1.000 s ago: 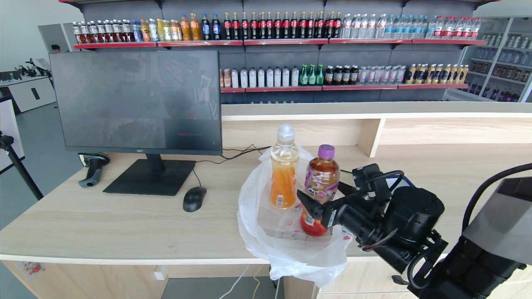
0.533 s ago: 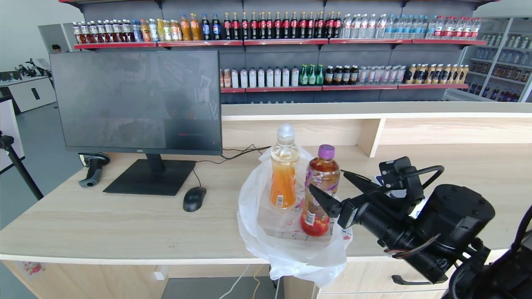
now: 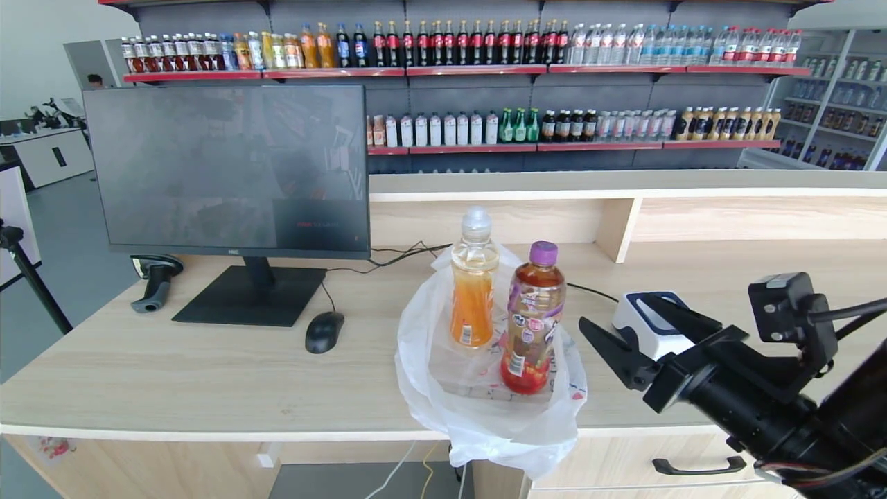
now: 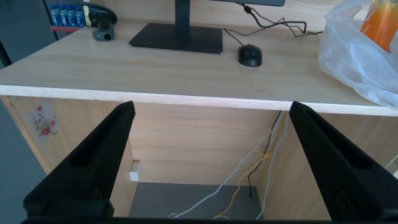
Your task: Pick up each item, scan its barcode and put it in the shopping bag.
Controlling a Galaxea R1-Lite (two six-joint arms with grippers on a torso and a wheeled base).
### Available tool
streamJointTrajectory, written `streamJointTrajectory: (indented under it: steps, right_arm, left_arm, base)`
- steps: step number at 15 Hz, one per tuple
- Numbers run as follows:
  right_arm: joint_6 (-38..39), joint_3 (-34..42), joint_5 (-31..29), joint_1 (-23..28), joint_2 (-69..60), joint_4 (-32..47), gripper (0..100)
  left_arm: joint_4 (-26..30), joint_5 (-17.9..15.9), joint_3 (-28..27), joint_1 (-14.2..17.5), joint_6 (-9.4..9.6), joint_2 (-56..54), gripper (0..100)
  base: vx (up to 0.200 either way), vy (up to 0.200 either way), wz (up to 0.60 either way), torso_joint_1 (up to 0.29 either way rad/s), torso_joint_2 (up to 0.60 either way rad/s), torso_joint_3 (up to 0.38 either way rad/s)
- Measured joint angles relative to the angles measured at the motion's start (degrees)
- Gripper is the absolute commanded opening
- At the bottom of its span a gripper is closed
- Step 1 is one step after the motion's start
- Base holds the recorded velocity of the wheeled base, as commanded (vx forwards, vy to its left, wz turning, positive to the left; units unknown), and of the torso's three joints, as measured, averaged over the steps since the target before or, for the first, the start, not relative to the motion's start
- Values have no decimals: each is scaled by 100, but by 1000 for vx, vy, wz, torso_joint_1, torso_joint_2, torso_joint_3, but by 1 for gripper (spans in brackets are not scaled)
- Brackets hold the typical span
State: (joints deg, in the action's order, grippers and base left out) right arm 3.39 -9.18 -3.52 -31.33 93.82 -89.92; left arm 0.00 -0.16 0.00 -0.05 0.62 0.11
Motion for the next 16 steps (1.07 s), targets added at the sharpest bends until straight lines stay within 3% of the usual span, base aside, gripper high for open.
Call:
streamJointTrajectory:
  steps: [5, 10, 13, 16]
  right_arm:
    - [0, 819, 0, 289, -1034, -2, 100]
    - [73, 913, -17, 449, -1557, 52, 100]
    - [176, 918, -46, 562, -2282, 1369, 100]
    - [85, 918, -30, 479, -3566, 3808, 100]
  left_arm:
    - [0, -2, 0, -5, 0, 0, 100]
    - [0, -2, 0, 0, -7, 0, 100]
    - [0, -2, 0, -2, -11, 0, 100]
    - [0, 0, 0, -6, -11, 0, 100]
  base:
    - [0, 0, 0, 0, 0, 0]
    - [0, 0, 0, 0, 0, 0]
    - [0, 0, 0, 0, 0, 0]
    - [0, 0, 0, 0, 0, 0]
